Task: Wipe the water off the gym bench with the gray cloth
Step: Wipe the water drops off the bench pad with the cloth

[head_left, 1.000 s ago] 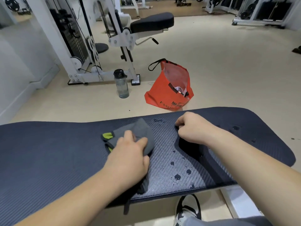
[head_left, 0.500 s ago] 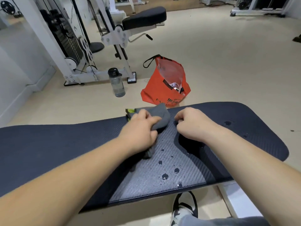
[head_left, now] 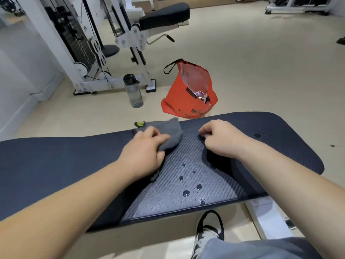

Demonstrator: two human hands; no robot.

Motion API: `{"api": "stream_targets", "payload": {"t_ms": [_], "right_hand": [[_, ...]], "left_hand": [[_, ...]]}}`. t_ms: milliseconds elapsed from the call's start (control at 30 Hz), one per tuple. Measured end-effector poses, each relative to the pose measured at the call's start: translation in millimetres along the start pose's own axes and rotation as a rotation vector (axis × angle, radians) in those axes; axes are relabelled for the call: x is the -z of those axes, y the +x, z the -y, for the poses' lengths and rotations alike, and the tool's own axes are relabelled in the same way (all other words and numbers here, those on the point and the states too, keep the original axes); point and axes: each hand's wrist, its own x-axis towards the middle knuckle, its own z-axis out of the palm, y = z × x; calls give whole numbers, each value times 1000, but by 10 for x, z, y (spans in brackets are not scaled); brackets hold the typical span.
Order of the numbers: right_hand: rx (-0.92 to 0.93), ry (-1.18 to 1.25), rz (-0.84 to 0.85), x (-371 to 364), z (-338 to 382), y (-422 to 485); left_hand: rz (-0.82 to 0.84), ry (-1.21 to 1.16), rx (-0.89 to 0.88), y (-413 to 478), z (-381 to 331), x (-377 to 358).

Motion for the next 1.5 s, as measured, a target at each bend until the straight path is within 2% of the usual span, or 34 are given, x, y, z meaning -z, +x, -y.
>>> {"api": "stream_targets", "payload": {"t_ms": [67, 133, 233, 300, 400, 467, 533, 667, 767, 833, 933, 967, 1100, 1167, 1267, 1400, 1500], "right_hand": [[17, 2, 6, -1, 23, -35], [37, 7, 3, 1, 44, -63], [69, 32, -24, 23, 61, -84], [81, 53, -29, 42, 82, -116], [115, 55, -5, 67, 91, -202], [136, 41, 17, 93, 77, -262], [150, 27, 23, 129, 63, -323], [225, -5, 26, 134, 125, -420], [355, -27, 41, 84, 227, -508], [435, -68, 119, 27, 289, -565], [508, -85, 230, -110, 389, -631], [521, -88, 241, -165, 417, -640], [614, -248, 212, -352, 480, -610], [623, -291, 215, -349, 473, -577], [505, -347, 198, -262, 352, -485], [257, -395, 53, -170, 105, -348], [288, -440, 129, -176, 157, -478]], "left_hand": [[-52, -9, 184, 156, -89, -19], [-51, -44, 226, 91, -336, -64], [-6, -122, -22, -339, -552, -115], [36, -162, -61, -390, -402, -67], [-4, -88, 181, -183, -142, 41], [-16, -11, 330, -183, -257, 60], [-5, -18, 349, -355, -559, 12], [98, -180, 148, -787, -816, 5], [142, -254, 203, -666, -685, 139], [166, -356, 223, -599, -670, 235], [230, -736, 281, -648, -514, 438], [209, -794, 302, -699, -414, 495], [-161, -630, 341, -916, -55, 443], [-249, -611, 342, -983, 3, 352], [-263, -502, 243, -912, 20, 271], [-236, -414, 121, -823, -91, 218], [-206, -342, 73, -782, -123, 204]]}}
